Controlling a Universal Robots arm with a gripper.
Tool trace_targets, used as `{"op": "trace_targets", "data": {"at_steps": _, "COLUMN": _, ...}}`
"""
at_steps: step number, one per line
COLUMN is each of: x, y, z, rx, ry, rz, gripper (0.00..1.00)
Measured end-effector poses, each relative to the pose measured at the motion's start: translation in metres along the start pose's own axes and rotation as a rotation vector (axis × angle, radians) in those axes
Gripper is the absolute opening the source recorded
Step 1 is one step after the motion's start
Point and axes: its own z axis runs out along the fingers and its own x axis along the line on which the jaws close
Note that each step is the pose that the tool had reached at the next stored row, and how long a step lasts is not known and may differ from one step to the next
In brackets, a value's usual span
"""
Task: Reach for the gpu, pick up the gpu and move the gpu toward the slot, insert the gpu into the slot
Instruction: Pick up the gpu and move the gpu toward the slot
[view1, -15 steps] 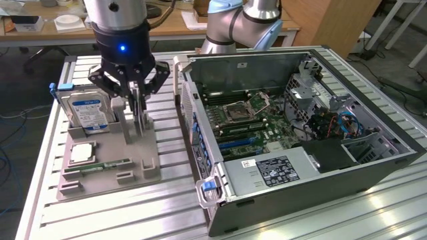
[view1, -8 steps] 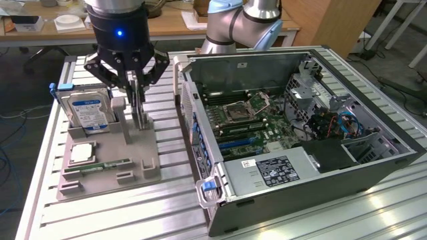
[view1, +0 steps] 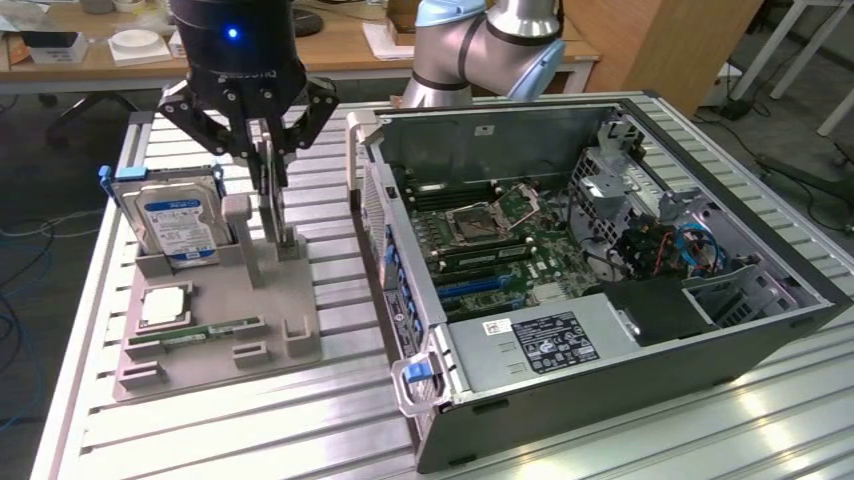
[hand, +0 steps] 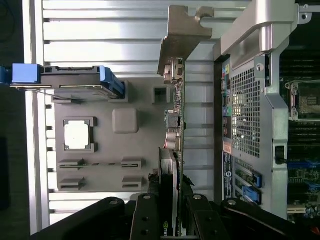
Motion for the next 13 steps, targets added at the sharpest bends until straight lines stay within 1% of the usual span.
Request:
{"op": "trace_targets", "data": {"at_steps": 1, "x": 0.0005, "y": 0.0000, "z": -0.0003, "rx": 0.0043, "ry": -0.0007, "rz": 0.000, "gripper": 0.27}}
{"op": "trace_targets", "data": {"at_steps": 3, "x": 0.0011, "y": 0.0000, "z": -0.0014, "rx": 0.0157, "ry": -0.0011, "rz": 0.000, "gripper": 0.27}}
{"op": "trace_targets", "data": {"at_steps": 4, "x": 0.0013, "y": 0.0000, "z": -0.0016, "rx": 0.0184, "ry": -0.0015, "rz": 0.000, "gripper": 0.27}}
{"op": "trace_targets", "data": {"at_steps": 10, "x": 0.0014, "y": 0.0000, "z": -0.0016, "rx": 0.0189, "ry": -0.0017, "rz": 0.000, "gripper": 0.27}}
{"op": "trace_targets", "data": {"at_steps": 13, "x": 0.0013, "y": 0.0002, "z": -0.0058, "rx": 0.0189, "ry": -0.0017, "rz": 0.000, "gripper": 0.27}}
